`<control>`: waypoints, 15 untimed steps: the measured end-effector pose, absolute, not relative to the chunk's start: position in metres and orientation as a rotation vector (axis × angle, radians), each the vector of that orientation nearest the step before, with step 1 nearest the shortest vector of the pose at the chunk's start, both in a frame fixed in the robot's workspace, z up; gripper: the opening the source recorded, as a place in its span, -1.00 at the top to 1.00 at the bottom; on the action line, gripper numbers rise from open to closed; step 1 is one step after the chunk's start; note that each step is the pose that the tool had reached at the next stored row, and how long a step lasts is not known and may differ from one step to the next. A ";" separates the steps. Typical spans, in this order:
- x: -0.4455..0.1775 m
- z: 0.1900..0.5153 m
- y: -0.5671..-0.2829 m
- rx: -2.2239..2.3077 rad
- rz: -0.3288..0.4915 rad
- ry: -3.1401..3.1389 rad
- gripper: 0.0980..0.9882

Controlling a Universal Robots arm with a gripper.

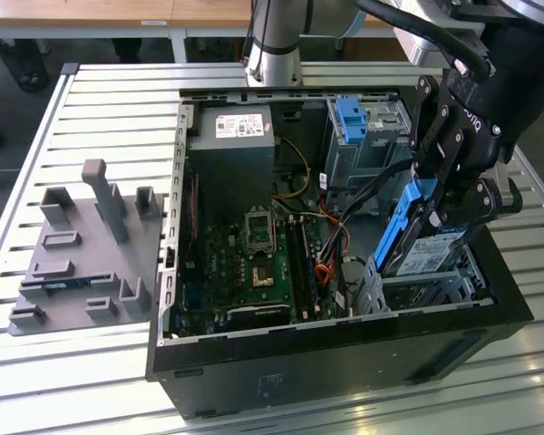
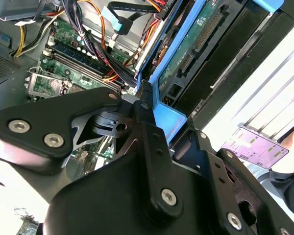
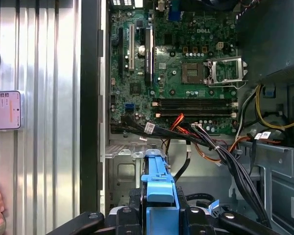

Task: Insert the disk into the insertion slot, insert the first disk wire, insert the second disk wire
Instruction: 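Insert the disk into the insertion slot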

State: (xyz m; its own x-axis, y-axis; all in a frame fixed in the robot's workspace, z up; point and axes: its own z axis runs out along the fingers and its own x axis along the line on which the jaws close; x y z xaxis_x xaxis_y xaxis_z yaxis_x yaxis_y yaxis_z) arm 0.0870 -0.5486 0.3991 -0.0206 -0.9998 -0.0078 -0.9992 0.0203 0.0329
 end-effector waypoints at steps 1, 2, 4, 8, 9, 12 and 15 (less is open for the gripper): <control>0.087 0.398 -0.549 2.186 -0.045 -2.231 0.40; 0.087 0.398 -0.549 2.186 -0.045 -2.231 0.40; 0.087 0.396 -0.549 2.186 -0.045 -2.231 0.40; 0.087 0.394 -0.549 2.186 -0.045 -2.231 0.40; 0.087 0.393 -0.549 2.186 -0.045 -2.231 0.40; 0.087 0.391 -0.549 2.186 -0.045 -2.231 0.40; 0.087 0.389 -0.549 2.186 -0.045 -2.231 0.40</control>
